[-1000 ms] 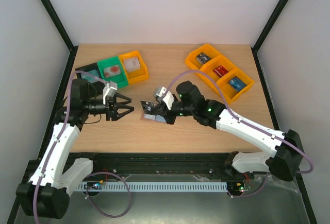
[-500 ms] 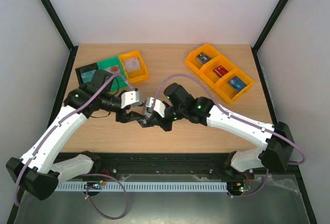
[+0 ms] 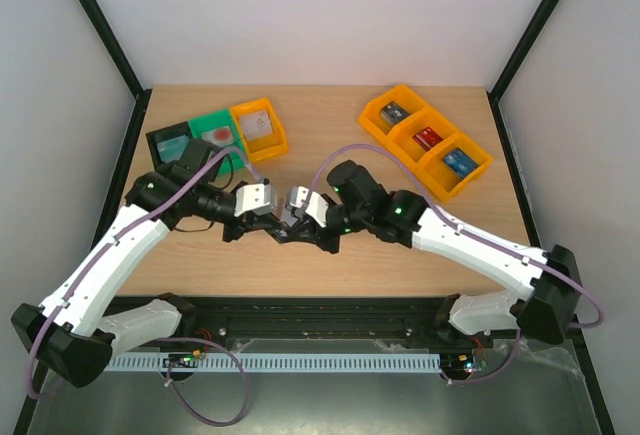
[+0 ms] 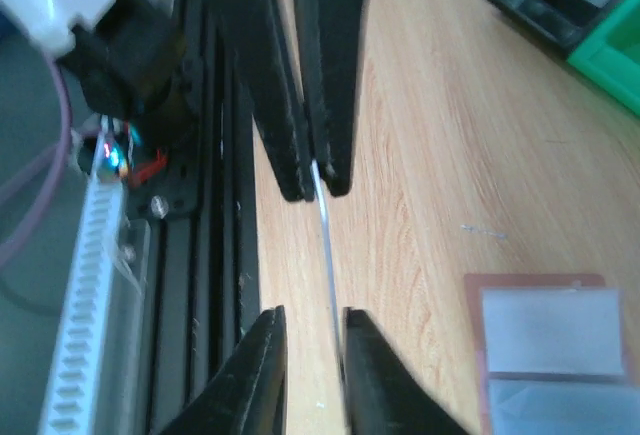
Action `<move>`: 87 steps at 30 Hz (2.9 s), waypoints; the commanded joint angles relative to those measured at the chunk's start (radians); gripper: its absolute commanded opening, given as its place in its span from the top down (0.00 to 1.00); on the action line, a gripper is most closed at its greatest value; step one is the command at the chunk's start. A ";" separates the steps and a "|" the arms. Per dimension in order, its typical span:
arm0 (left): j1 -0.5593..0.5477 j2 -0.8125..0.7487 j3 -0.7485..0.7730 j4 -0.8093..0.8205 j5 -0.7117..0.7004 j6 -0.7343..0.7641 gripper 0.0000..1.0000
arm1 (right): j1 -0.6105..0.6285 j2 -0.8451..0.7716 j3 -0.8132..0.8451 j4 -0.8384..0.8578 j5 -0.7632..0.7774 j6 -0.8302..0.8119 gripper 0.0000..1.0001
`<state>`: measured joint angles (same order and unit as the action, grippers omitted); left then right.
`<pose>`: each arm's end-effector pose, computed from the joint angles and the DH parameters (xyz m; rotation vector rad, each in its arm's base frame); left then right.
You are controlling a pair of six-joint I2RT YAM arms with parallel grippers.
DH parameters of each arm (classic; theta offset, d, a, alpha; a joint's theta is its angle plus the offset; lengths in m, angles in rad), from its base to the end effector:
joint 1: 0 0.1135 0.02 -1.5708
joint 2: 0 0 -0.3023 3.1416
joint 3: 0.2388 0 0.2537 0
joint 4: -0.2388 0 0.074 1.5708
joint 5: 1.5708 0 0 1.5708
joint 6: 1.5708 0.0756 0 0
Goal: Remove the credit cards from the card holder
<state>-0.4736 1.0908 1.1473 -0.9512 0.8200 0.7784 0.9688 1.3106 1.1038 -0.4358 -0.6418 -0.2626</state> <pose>0.1543 -0.1412 0.3575 1.5847 1.6096 -0.8401 0.1346 0.2758 0.3331 -1.6060 1.6216 1.0919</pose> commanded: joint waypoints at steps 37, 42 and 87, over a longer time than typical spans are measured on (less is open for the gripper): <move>0.561 -0.043 -0.248 1.063 0.191 -2.016 0.98 | 0.220 0.273 -0.107 1.342 1.072 -1.052 0.27; 0.561 -0.042 -0.257 1.083 0.197 -2.029 0.98 | 0.220 0.396 -0.063 1.474 1.184 -1.234 0.27; 0.535 -0.035 -0.294 1.096 0.188 -2.017 0.98 | 0.223 0.608 0.193 1.568 1.259 -1.381 0.98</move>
<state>0.0719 1.0664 0.8688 0.1631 0.9760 -1.2060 1.1927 1.9285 1.2594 1.1225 0.6289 -1.6711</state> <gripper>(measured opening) 0.027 0.018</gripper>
